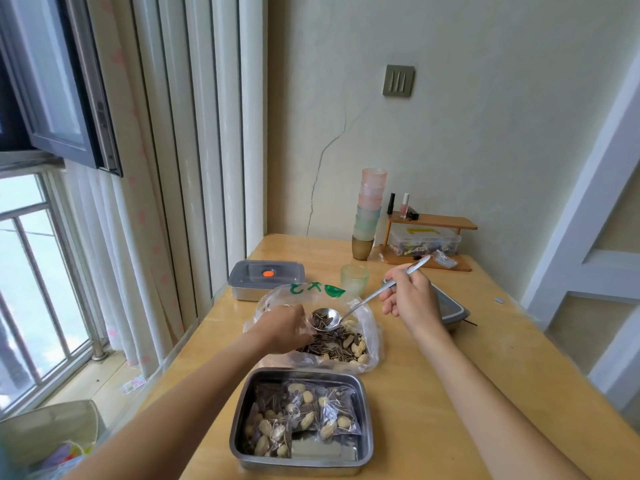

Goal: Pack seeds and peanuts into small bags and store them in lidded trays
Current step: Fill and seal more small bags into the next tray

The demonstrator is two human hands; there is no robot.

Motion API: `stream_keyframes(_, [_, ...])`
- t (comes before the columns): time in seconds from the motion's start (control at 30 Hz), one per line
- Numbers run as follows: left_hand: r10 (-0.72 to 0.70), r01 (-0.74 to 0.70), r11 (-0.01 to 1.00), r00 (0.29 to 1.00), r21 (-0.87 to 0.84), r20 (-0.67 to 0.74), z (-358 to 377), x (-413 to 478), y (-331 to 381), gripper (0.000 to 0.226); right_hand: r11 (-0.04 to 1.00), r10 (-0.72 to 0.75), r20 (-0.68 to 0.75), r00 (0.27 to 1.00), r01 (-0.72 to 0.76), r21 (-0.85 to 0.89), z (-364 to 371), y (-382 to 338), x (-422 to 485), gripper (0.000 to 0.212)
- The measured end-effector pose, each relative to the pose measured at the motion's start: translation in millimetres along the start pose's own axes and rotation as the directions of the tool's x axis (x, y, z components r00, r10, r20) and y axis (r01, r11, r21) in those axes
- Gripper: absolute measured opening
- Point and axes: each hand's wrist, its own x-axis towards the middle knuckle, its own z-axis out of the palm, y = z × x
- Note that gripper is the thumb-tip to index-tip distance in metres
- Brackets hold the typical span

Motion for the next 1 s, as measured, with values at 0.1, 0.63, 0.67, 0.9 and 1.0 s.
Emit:
stream_keyframes(0.1, [-0.027, 0.035, 0.991, 0.998, -0.131, 0.061, 0, 4, 2, 0.057, 1.0, -0.03, 0.009, 1.0, 0.03, -0.005, 2, -8, -4, 0.026])
stream_keyframes(0.63, [-0.146, 0.04, 0.885, 0.97, -0.464, -0.196, 13, 6, -7, 0.044, 0.619, -0.648, 0.443, 0.62, 0.767, -0.167, 10, -55, -37, 0.015])
stream_keyframes(0.67, [-0.153, 0.039, 0.877, 0.968, -0.479, -0.201, 13, 6, -7, 0.044, 0.61, -0.65, 0.456, 0.608, 0.775, -0.164, 10, -55, -36, 0.016])
stream_keyframes(0.9, [-0.137, -0.002, 0.831, 0.968, -0.556, -0.208, 9, 3, -11, 0.065, 0.592, -0.661, 0.47, 0.585, 0.791, -0.152, 10, -58, -37, 0.021])
stream_keyframes(1.0, [-0.128, -0.015, 0.773, 0.975, -0.634, -0.179, 7, -1, -8, 0.045, 0.618, -0.672, 0.427, 0.605, 0.776, -0.125, 9, -63, -38, 0.019])
